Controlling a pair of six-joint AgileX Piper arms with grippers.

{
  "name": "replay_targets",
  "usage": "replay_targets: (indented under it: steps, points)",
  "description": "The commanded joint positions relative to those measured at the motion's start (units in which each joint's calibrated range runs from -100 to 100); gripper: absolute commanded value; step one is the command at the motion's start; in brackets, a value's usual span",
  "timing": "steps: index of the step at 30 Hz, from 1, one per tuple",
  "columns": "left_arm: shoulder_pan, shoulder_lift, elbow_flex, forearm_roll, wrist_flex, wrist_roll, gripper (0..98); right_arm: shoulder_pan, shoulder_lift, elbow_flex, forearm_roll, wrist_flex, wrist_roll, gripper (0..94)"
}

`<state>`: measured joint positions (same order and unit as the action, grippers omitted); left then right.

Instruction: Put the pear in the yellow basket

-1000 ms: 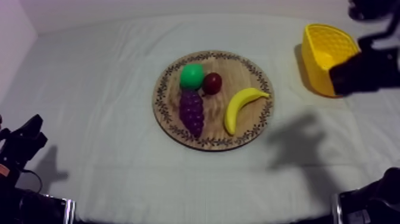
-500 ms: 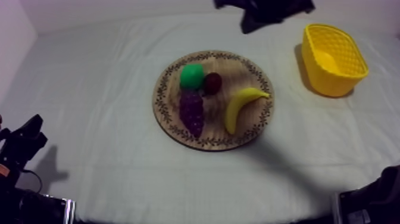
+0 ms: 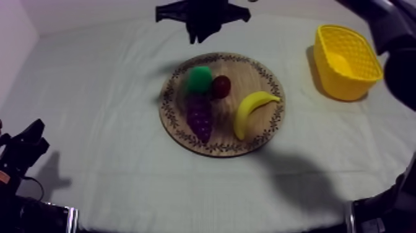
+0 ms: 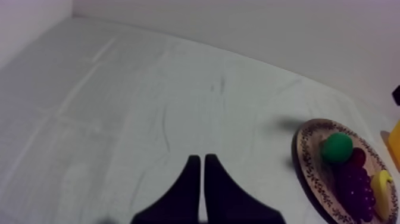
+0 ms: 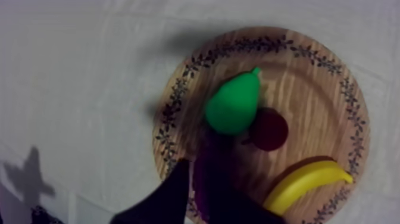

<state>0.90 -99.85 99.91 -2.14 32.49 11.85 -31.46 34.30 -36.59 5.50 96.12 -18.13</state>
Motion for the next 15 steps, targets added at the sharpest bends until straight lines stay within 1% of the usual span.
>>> replay_targets:
  steps: [1, 4, 6, 10, 15]
  points:
    - [0.0, 0.02, -0.02, 0.01, 0.0, -0.01, 0.1, -0.15, 1.42, -0.06, 0.28, 0.03, -0.28, 31.7]
    - [0.0, 0.02, -0.02, 0.01, 0.0, -0.01, 0.1, -0.29, 1.83, 0.01, 0.27, 0.39, -0.62, 43.3]
    - [0.0, 0.02, -0.02, 0.01, 0.0, -0.01, 0.1, -0.22, 1.93, -0.23, 0.33, 0.56, -0.82, 48.0]
    - [0.0, 0.02, -0.02, 0.01, 0.0, -0.01, 0.1, 0.2, 2.37, -0.88, 0.65, 0.69, -1.41, 53.2]
    - [0.0, 0.02, -0.02, 0.01, 0.0, -0.01, 0.1, 0.88, 4.6, -1.35, 0.89, 0.5, -1.85, 56.7]
